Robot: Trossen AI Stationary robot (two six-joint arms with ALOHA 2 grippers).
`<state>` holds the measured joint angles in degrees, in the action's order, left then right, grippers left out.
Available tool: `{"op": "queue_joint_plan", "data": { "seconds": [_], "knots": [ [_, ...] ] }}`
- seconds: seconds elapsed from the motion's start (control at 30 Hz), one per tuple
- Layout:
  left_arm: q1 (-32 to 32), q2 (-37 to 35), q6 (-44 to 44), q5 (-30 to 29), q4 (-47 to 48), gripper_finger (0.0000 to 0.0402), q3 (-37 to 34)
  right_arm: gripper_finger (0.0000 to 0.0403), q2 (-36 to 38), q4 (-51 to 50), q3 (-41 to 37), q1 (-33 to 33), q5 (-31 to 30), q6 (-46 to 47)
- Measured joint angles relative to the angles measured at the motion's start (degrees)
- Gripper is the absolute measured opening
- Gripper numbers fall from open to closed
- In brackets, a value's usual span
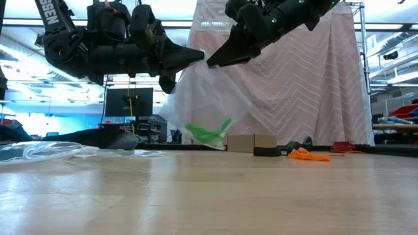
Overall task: Sort rubber bands
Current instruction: Close the transparent zip bag
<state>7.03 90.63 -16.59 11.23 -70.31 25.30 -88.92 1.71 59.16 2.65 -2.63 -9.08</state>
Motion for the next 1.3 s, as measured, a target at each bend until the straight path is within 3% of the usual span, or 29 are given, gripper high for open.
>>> {"op": "queue_joint_plan", "data": {
  "seconds": [0.17,0.67,1.3],
  "knots": [
    [0.0,0.0,-0.2,0.5,-0.1,0.0001,0.3,0.0013,0.0,0.0,0.0,-0.2,0.2,-1.2],
    [0.0,0.0,-1.7,1.3,-1.8,0.0001,0.3,0.0007,0.0,-3.8,0.2,-0.3,-1.2,-1.0],
    [0.0,-6.4,-1.8,3.7,0.0,0.0001,0.2,0.0006,0.1,-6.3,0.1,0.0,-2.0,-0.5]
  ]
}}
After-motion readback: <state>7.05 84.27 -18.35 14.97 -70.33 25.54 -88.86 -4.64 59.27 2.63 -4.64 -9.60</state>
